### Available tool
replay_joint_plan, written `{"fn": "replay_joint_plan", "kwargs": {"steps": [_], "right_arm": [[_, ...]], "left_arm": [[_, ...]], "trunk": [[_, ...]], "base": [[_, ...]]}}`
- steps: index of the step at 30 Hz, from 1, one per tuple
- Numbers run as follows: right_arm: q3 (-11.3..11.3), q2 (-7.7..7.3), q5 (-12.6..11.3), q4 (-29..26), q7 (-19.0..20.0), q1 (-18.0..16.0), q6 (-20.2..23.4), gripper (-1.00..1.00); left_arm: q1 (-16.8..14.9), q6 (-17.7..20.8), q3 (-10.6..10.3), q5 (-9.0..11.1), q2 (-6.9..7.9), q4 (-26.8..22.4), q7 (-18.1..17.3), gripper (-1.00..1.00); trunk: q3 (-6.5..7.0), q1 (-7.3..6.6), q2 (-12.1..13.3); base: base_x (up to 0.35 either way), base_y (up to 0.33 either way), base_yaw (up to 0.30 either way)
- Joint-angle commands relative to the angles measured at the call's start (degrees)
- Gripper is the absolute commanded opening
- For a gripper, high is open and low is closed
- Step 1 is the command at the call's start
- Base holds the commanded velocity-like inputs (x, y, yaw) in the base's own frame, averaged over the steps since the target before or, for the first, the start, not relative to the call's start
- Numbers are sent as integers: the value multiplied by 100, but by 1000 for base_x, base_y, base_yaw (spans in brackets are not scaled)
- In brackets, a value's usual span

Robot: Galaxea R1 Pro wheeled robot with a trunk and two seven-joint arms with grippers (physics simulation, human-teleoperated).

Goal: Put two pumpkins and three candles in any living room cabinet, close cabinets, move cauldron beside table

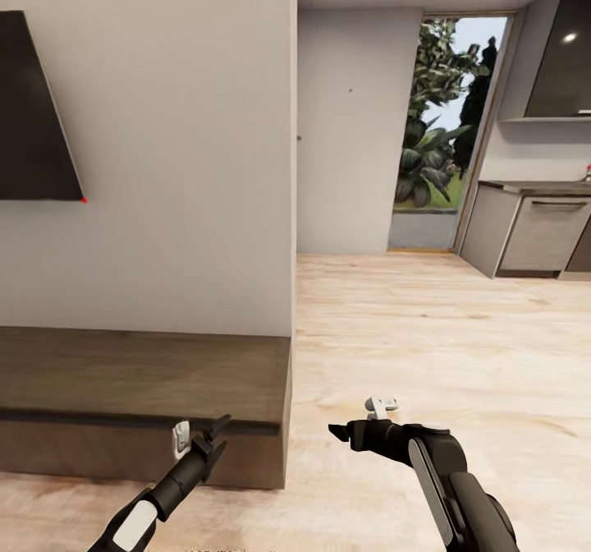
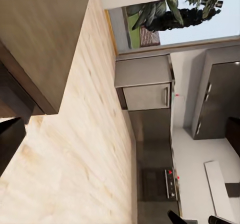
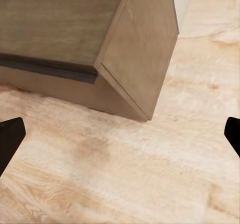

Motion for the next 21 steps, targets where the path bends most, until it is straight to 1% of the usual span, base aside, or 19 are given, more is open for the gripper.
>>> {"fn": "replay_joint_plan", "kwargs": {"steps": [1,8,21], "right_arm": [[-5,1,-28,-5,-4,-3,34,100],[-7,1,-28,-5,-3,-3,34,100],[-7,1,-28,-5,-13,-3,28,100]], "left_arm": [[-5,51,12,31,0,4,-12,100],[-5,51,19,32,1,4,-29,100],[-5,51,21,24,2,4,-162,100]], "trunk": [[-31,22,-44],[-184,175,-325],[-423,461,-846]], "base": [[0,0,90],[0,0,50],[0,0,6]]}}
